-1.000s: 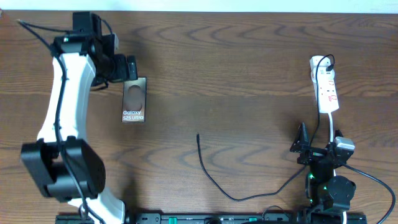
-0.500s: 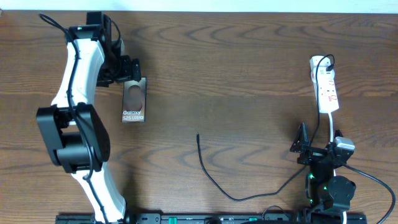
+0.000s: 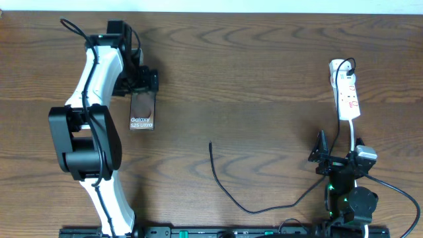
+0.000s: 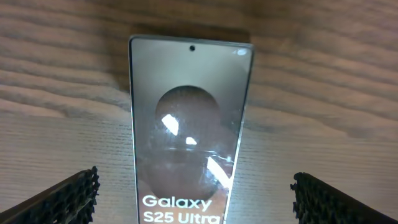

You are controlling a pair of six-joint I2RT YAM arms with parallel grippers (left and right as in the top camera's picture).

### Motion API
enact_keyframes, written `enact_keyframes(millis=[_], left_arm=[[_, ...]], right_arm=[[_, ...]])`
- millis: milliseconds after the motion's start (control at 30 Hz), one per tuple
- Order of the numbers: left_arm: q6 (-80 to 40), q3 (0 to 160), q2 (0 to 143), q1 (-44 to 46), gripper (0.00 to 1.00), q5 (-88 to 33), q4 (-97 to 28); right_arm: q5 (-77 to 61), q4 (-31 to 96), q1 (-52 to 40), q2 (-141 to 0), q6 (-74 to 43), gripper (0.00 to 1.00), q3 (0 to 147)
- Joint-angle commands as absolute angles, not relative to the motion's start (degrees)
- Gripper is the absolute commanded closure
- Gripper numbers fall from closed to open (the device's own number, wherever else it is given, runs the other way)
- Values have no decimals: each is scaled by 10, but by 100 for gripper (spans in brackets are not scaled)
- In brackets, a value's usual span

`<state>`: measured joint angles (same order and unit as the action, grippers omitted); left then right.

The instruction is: Plug charger to phone and switch on socket

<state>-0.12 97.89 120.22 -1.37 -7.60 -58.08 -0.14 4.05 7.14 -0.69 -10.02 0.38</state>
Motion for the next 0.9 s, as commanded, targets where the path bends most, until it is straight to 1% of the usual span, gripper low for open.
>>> enact_keyframes(millis=[0, 367, 633, 867], left_arm=[[2, 960, 1202, -16, 2, -57, -577], [4, 919, 1202, -15, 2, -51, -555], [4, 875, 1202, -15, 2, -51, -510], [4, 863, 1202, -15, 2, -51, -503]], right_arm=[[5, 43, 67, -3, -94, 1, 3], [5, 43, 67, -3, -94, 1, 3], [5, 43, 67, -3, -94, 1, 3], [5, 43, 67, -3, -94, 1, 3]])
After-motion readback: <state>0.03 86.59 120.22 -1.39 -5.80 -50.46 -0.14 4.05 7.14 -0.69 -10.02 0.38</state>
